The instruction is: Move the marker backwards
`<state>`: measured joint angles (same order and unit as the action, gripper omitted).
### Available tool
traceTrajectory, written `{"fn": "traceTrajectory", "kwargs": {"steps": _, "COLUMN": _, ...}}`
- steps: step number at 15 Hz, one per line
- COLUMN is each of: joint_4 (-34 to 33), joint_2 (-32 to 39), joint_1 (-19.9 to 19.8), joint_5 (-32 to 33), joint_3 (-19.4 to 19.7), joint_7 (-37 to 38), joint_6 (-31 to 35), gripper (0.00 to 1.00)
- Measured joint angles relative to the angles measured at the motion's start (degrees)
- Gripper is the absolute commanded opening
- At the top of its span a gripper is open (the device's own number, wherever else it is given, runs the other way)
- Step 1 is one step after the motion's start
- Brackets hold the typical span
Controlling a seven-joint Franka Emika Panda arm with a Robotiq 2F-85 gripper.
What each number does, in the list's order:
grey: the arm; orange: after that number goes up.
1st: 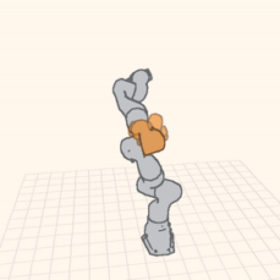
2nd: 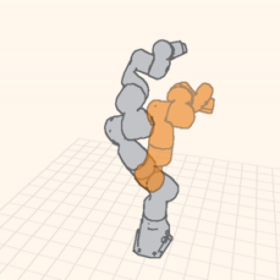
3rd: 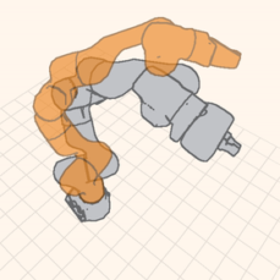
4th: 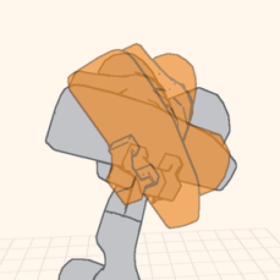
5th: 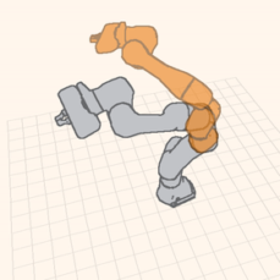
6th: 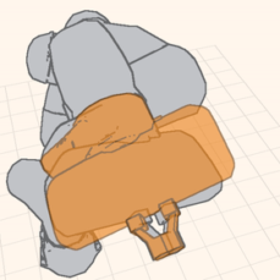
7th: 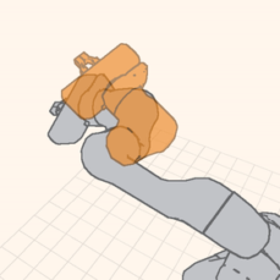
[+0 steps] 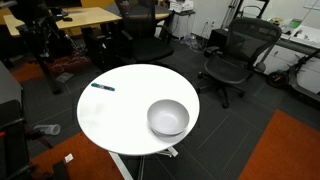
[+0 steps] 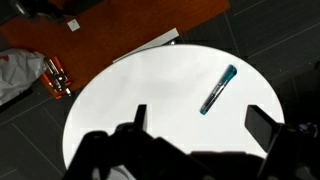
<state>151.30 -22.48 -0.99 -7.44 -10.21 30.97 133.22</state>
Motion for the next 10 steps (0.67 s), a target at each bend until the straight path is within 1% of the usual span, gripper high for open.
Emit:
{"fn": "traceTrajectory", "kwargs": {"steps": 2, "joint_4": -0.37, "joint_2": 3.05, "joint_1": 0.03, "joint_5": 0.00, "joint_3": -0.66, "joint_7": 3.09, "joint_6": 2.62, "gripper": 1.00}}
{"fn": "traceTrajectory", "kwargs": {"steps": 7, "joint_4": -2.80, "joint_2": 11.69, "joint_1": 0.19, "joint_5": -0.59, "joint_3": -0.62, "joint_7": 7.89, "joint_6": 9.34, "gripper": 1.00}}
{"fn": "traceTrajectory", "kwargs": {"steps": 10, "joint_4": -5.00, "joint_2": 16.72, "joint_1": 0.94, "joint_5": -0.78, "joint_3": -0.57, "joint_7": 10.96, "joint_6": 12.48, "gripper": 1.00}}
